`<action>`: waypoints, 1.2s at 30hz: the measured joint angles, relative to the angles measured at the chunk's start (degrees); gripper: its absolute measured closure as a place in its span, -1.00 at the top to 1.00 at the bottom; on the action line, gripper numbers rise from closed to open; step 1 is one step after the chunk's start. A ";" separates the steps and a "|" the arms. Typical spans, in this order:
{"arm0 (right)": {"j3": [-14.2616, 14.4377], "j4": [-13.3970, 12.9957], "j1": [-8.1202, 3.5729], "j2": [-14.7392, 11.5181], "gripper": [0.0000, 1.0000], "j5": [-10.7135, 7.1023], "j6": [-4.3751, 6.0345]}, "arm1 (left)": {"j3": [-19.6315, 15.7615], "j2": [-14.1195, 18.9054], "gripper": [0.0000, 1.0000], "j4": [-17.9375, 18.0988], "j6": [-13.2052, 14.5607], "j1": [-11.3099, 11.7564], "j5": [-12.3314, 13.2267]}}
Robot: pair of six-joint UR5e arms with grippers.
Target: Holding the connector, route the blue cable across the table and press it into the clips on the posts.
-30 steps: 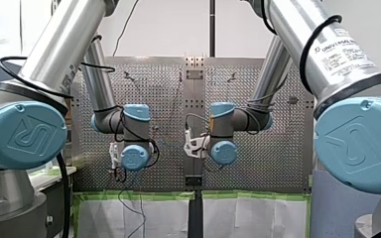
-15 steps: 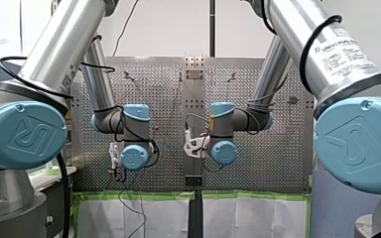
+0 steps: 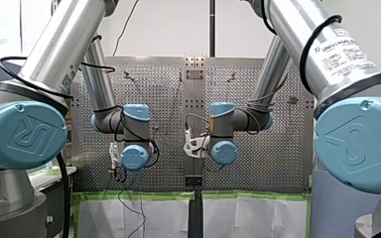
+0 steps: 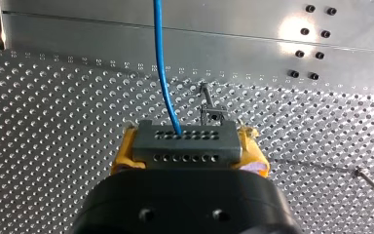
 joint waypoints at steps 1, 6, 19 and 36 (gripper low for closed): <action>-0.01 -0.01 0.00 0.00 -1.00 0.00 0.00 | 0.00 0.00 -1.00 0.00 0.00 0.00 0.00; 0.00 -0.01 0.00 0.00 -1.00 0.00 0.00 | 0.00 0.00 -1.00 0.00 0.00 0.00 0.00; 0.00 0.01 -0.01 -0.01 -1.00 0.00 0.00 | 0.00 0.00 -1.00 0.01 0.04 -0.08 0.00; -0.45 3.47 2.27 5.12 -1.00 0.18 -0.35 | 0.00 0.00 -1.00 0.00 0.09 -0.18 0.00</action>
